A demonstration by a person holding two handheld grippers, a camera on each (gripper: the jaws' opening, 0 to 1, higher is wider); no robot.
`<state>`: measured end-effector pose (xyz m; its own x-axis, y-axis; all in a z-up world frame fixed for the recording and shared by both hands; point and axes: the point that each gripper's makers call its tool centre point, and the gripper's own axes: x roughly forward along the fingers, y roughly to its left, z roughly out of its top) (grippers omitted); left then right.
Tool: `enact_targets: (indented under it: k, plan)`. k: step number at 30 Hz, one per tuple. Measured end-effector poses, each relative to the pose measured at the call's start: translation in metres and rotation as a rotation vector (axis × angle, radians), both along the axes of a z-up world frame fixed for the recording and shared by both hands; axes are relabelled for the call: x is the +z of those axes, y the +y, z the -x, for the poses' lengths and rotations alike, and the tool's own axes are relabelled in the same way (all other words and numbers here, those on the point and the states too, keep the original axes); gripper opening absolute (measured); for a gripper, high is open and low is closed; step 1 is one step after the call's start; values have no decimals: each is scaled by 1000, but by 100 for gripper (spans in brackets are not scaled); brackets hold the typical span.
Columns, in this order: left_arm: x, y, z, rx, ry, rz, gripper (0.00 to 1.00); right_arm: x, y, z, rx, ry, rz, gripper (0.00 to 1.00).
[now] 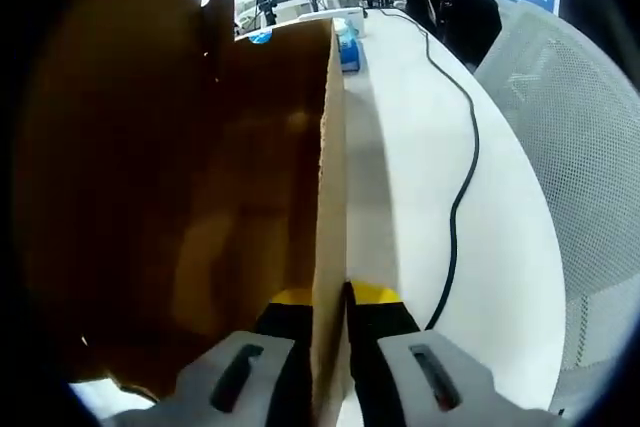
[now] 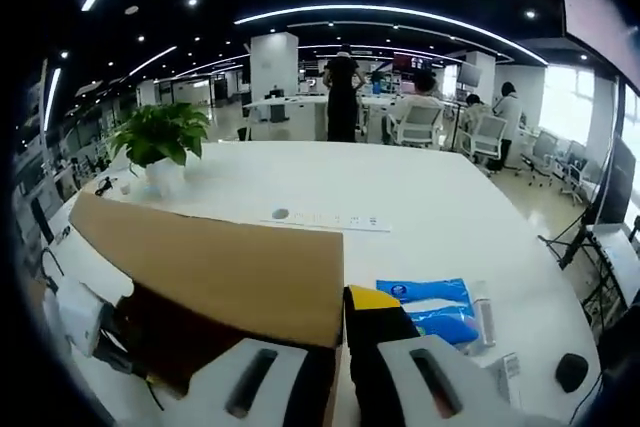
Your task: Operate the shoe box by opening the lid, removing the specified soft item, and placing it in the target area until the item is outside and the box remains undamaged.
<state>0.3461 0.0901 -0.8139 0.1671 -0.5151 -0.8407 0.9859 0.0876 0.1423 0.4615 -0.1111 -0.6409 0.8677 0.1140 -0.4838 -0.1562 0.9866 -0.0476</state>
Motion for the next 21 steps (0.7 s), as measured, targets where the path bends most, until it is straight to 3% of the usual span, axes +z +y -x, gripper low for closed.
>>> enact_targets:
  k: [2, 21]
  plan:
    - [0, 0, 1, -9, -4, 1, 6, 0, 2, 0, 17, -14, 38, 0]
    - [0, -1, 0, 47, 35, -3, 10, -4, -1, 2, -24, -47, 33, 0]
